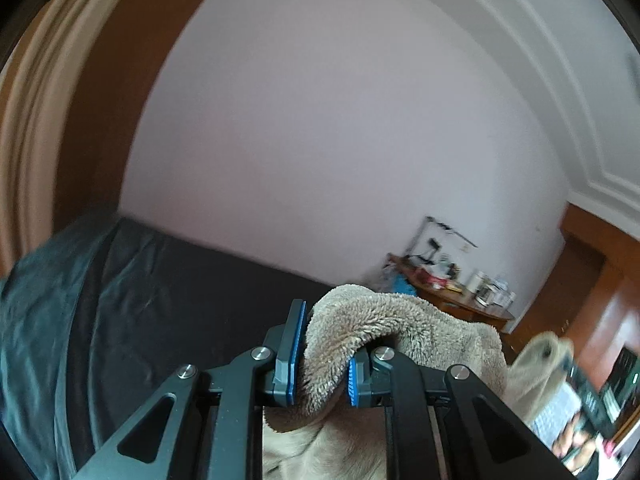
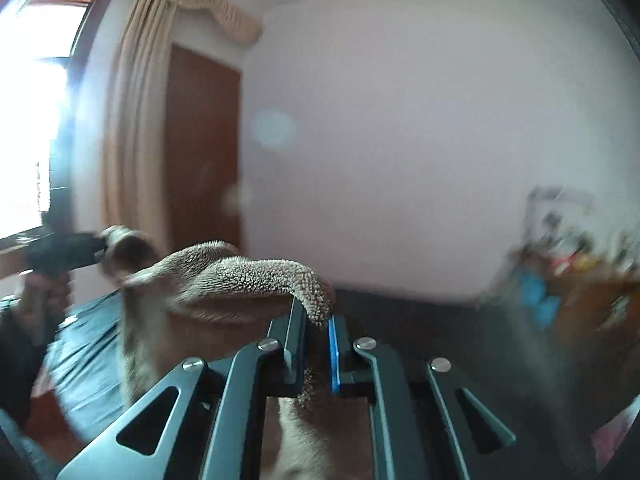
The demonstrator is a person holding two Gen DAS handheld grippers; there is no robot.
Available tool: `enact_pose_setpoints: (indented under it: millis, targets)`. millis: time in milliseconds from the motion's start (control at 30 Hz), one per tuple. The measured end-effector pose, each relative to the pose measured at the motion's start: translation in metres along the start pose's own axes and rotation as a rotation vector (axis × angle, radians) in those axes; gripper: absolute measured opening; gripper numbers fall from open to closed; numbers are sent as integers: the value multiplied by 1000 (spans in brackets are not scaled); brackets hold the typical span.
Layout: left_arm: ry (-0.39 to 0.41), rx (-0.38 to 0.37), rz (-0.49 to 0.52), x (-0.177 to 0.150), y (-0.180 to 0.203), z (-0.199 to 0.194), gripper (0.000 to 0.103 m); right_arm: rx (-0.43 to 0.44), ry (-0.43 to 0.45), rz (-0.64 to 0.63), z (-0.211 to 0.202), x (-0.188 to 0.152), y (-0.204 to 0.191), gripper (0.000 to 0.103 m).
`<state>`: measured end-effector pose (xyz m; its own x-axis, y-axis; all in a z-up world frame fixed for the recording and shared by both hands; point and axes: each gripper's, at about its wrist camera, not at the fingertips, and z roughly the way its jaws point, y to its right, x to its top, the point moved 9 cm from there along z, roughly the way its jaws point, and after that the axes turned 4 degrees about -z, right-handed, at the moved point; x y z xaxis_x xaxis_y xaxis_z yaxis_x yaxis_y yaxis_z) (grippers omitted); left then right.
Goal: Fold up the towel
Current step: 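Raise the blanket high with both grippers, holding two edges apart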
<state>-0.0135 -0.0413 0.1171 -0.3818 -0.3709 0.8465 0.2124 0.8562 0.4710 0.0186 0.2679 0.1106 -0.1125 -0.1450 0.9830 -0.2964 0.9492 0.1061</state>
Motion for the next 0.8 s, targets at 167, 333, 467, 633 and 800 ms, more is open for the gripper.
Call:
enact_pose_setpoints:
  millis: [167, 333, 467, 633, 800]
  targets:
    - [142, -92, 74, 39, 54, -38, 18, -210, 192, -74, -44, 74, 19, 9]
    - [342, -199, 157, 72, 110, -108, 18, -409, 436, -93, -112, 149, 35, 9]
    - [512, -290, 223, 85, 150, -174, 19, -544, 650, -148, -176, 187, 20, 9]
    - [538, -454, 226, 84, 166, -232, 19, -557, 780, -138, -237, 215, 17, 10]
    - [556, -396, 248, 80, 171, -229, 19, -675, 819, -218, -252, 216, 4, 10]
